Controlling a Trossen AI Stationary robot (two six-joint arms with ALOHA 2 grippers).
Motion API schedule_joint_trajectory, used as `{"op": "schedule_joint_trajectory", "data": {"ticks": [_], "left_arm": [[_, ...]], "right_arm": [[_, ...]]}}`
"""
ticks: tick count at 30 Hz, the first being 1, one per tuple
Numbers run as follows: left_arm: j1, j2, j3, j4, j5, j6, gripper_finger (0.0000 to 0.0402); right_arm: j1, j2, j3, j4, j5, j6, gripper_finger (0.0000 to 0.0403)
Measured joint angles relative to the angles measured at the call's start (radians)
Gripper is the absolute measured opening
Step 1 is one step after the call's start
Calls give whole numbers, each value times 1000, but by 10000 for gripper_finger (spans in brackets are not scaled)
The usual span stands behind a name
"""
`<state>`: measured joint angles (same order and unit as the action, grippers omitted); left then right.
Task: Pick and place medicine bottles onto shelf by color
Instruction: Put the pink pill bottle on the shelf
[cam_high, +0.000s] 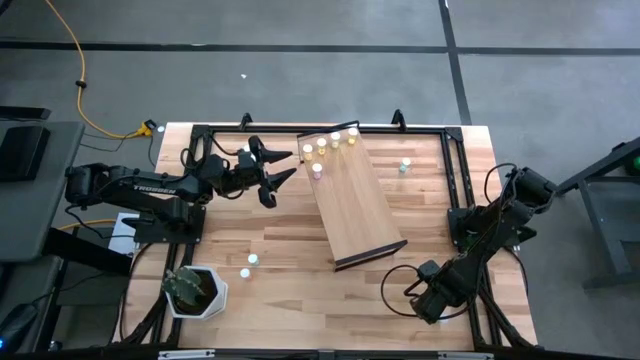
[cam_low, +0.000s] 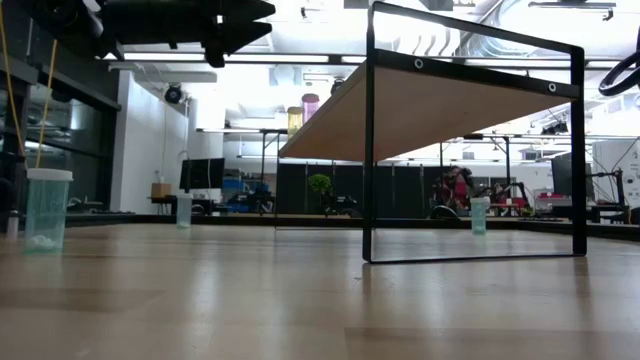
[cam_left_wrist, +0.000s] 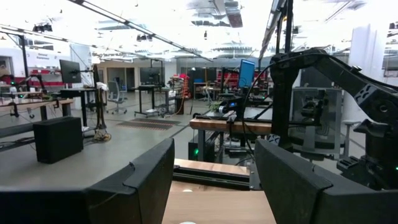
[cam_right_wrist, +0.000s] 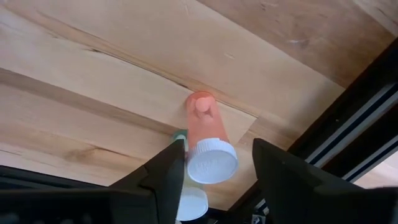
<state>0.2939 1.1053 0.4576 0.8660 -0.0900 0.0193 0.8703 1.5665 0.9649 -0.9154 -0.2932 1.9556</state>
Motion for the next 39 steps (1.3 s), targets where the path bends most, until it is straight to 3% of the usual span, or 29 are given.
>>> {"op": "schedule_joint_trajectory", "data": {"ticks": [9,25,33,39], "left_arm": [[0,0,0,0,0,0,213],[0,0,0,0,1,-8,213],[0,0,0,0,1,-8,213],[0,0,0,0,1,-8,213]], "right_arm": [[0,-1,0,0,-3,-9,113],[-55,-41,89,-113,18,-342,110],[-102,-127,265,-109,235,-552,110],[-145,-128,505,-101,436,-830,110]]}}
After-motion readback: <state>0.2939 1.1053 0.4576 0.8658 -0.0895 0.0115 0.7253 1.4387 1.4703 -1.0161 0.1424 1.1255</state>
